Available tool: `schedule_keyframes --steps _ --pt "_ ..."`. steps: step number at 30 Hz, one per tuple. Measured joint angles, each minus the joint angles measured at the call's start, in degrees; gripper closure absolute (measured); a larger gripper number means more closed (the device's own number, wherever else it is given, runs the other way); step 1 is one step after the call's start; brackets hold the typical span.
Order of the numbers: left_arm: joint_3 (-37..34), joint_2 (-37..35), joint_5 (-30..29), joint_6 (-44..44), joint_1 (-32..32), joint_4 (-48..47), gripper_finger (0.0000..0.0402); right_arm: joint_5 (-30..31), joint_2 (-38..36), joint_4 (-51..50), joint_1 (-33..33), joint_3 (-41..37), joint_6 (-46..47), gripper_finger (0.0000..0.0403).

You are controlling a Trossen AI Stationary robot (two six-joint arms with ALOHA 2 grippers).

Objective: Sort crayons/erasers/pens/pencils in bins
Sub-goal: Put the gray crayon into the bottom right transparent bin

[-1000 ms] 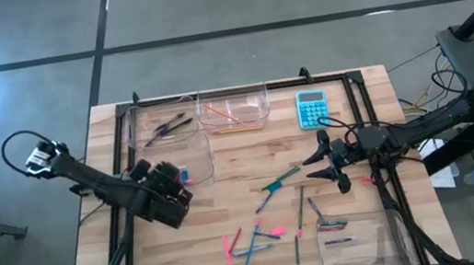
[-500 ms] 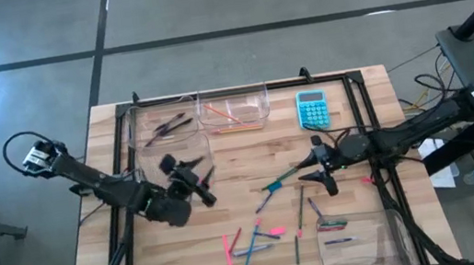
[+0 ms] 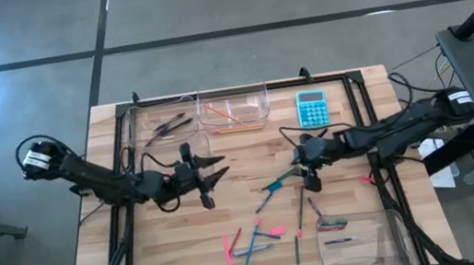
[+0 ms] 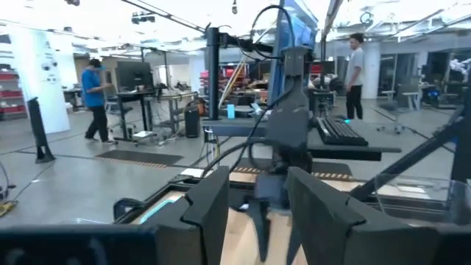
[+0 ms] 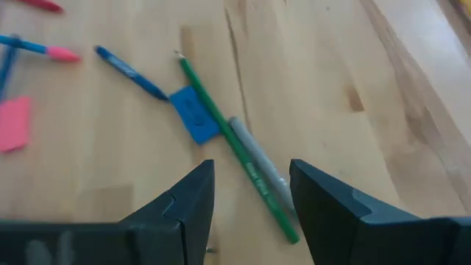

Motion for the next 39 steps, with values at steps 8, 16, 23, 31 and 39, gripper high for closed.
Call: schedule_keyframes --steps 8,16,23,31,39 --pt "0.22 0.58 4.62 -1.75 -0.11 -0.40 0.0277 -2.73 10.71 -6.25 -6.70 6.25 -6.64 0.0236" --pt "0.20 0.60 5.19 -3.67 -0.58 -1.57 0.0277 -4.23 15.12 -6.48 -8.12 6.65 -11.47 0.0236" --pt "0.22 0.60 5.26 -6.20 -0.80 -3.04 0.0277 -4.15 15.72 -6.14 -8.12 6.68 -13.26 0.0237" --pt "0.22 0.60 5.24 -6.34 -0.82 -3.05 0.0277 -4.71 15.80 -5.33 -9.19 6.53 -13.19 0.0283" --pt "0.22 0.60 5.22 -6.34 -0.82 -3.18 0.0277 -3.96 15.82 -5.05 -9.56 6.39 -14.15 0.0383"
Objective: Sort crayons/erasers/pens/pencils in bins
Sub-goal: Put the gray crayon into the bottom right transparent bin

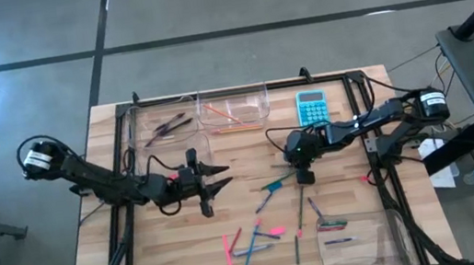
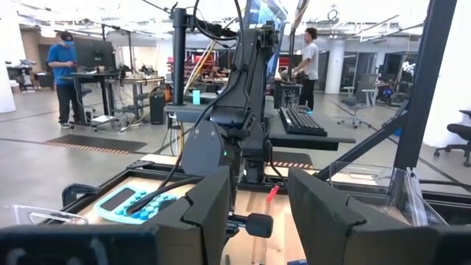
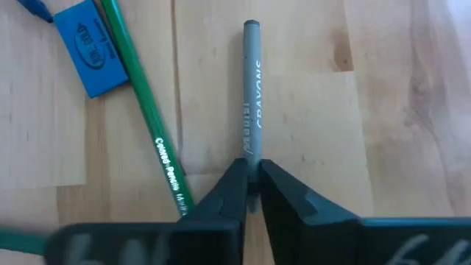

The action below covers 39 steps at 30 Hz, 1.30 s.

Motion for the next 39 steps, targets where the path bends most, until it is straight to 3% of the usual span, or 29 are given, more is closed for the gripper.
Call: schedule_keyframes --steps 8,19,23,29,34,39 --pt "0.00 0.00 -0.04 0.06 0.00 -0.37 0.0277 1.35 -4.80 -2.53 -0.13 -0.33 1.43 0.0388" --pt "0.00 0.00 -0.28 0.11 0.00 -0.45 0.0277 -2.80 -25.34 -11.97 4.84 -0.24 7.44 0.0389" --pt "0.00 0.00 -0.26 0.11 0.00 -0.45 0.0277 -5.63 -32.02 -14.83 11.35 -0.20 11.44 0.0390" --pt "0.00 0.00 -0.24 0.07 -0.02 -0.45 0.0277 -5.90 -37.98 -16.42 26.84 -0.17 19.91 0.0390" --pt "0.00 0.00 -0.22 -1.18 -0.02 -0.63 0.0277 -1.07 -37.58 -16.45 40.60 -0.15 29.60 0.0390" --pt "0.00 0.00 -0.20 -1.36 -0.02 -0.80 0.0277 0.75 -33.32 -16.31 50.16 -0.15 39.29 0.0390"
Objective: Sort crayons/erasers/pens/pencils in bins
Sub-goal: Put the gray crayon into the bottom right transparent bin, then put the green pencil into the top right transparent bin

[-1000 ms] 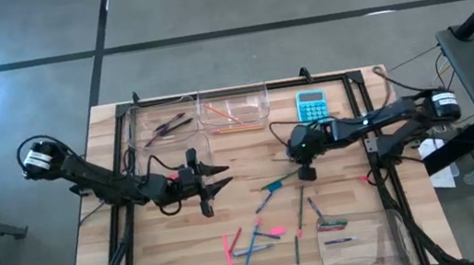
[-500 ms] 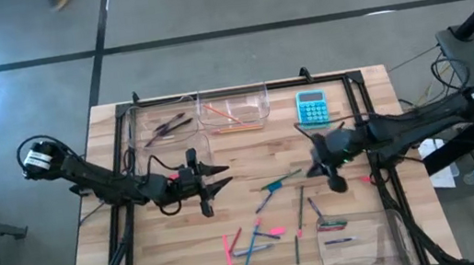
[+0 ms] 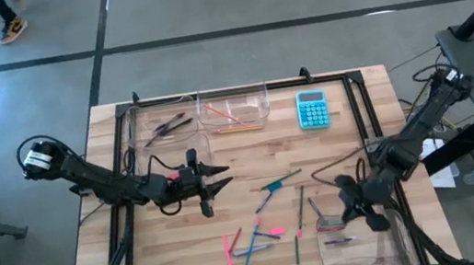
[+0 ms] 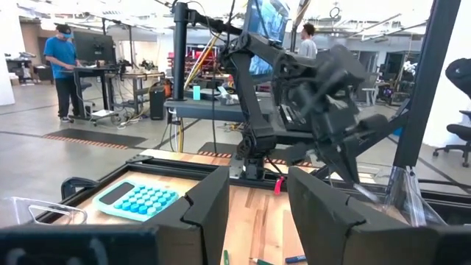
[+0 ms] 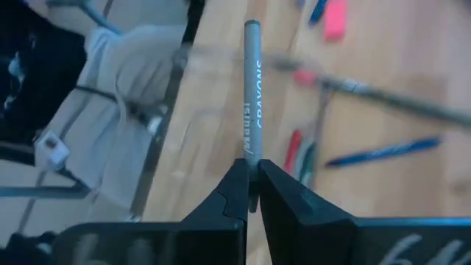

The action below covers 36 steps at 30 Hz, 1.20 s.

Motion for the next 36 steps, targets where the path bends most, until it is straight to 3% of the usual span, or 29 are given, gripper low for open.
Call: schedule_keyframes --steps 6,16,21,24,29,36 --pt "0.00 0.00 0.02 -0.04 0.00 0.02 0.0277 1.49 5.47 -0.20 3.98 0.00 10.85 0.0382" --pt "0.07 2.99 0.33 -1.54 -0.02 0.04 0.0277 0.60 7.84 -0.25 3.95 0.62 11.66 0.0281" --pt "1.56 5.56 1.09 -2.94 0.04 -0.01 0.0277 1.83 7.93 -0.25 3.84 4.41 6.84 0.0256" --pt "4.50 9.03 4.46 -2.85 0.13 -0.04 0.0277 6.63 7.93 -0.17 3.84 7.49 -0.70 0.0254" --pt "12.65 14.45 5.68 -3.10 0.83 -13.15 0.0277 14.49 7.83 -0.22 2.23 10.75 -11.12 0.0260" --pt "24.44 23.00 5.69 -8.18 3.85 -33.35 0.0277 14.76 7.29 -1.60 -3.98 10.65 -17.37 0.0278"
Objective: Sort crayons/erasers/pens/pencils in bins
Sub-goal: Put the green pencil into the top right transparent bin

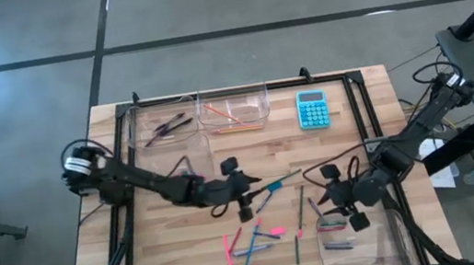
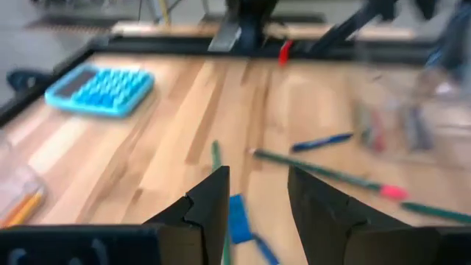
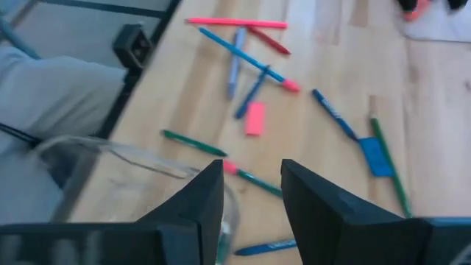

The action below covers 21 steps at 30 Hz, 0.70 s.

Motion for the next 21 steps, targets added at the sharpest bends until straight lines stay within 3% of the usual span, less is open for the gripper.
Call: schedule_keyframes --steps 5,14,21 --pt "4.62 6.91 2.91 -3.82 3.00 -3.77 0.0258 0.00 -1.03 -0.23 -1.62 -0.99 -1.36 0.0284" --pt "10.11 15.49 6.75 -6.76 5.61 -13.54 0.0174 -0.02 -1.29 1.60 -1.60 -1.03 -1.85 0.0284" --pt "11.42 18.18 7.19 -6.14 5.59 -15.57 0.0162 0.00 -1.27 1.93 -1.60 -1.49 -2.21 0.0284"
